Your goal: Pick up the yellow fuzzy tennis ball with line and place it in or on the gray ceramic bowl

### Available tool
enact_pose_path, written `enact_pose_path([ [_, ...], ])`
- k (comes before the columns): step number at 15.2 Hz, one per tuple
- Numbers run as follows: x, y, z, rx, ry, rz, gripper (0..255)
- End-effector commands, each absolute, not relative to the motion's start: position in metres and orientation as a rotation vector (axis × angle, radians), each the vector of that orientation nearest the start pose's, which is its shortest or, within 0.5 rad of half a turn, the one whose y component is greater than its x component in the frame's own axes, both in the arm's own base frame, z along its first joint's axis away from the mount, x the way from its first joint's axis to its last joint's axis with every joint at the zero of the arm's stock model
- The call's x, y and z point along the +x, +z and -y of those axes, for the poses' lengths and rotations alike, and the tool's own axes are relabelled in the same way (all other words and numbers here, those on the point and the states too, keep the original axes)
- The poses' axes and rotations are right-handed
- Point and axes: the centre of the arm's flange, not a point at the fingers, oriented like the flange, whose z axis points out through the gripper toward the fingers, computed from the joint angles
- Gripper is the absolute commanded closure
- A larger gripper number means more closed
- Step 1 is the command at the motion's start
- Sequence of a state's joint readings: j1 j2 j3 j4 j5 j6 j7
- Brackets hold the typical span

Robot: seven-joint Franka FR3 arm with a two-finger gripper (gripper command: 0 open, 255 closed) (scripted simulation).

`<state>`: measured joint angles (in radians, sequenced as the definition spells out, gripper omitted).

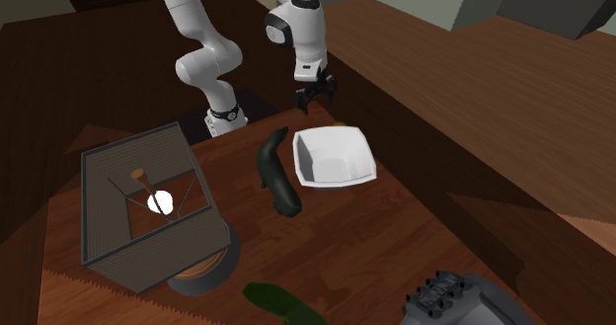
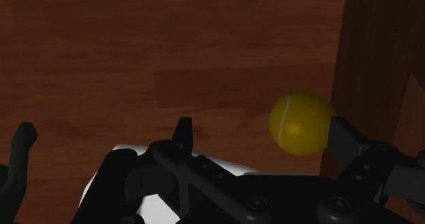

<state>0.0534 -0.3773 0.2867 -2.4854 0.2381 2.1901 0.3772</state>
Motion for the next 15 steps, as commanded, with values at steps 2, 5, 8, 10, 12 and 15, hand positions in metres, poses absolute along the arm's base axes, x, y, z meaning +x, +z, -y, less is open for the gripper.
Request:
enact_pose_path([
  [2,0.422,0.401,-0.180,-3.013,-0.085,-0.326,0],
  [5,0.442,0.378,-0.205,-3.013,-0.110,-0.372,0],
  [8,0.451,0.363,-0.215,-3.012,-0.121,-0.391,0],
  [10,0.452,0.353,-0.216,-3.012,-0.121,-0.391,0],
  [12,0.453,0.343,-0.217,-3.012,-0.121,-0.391,0],
  [15,0.454,0.329,-0.219,-3.012,-0.121,-0.391,0],
])
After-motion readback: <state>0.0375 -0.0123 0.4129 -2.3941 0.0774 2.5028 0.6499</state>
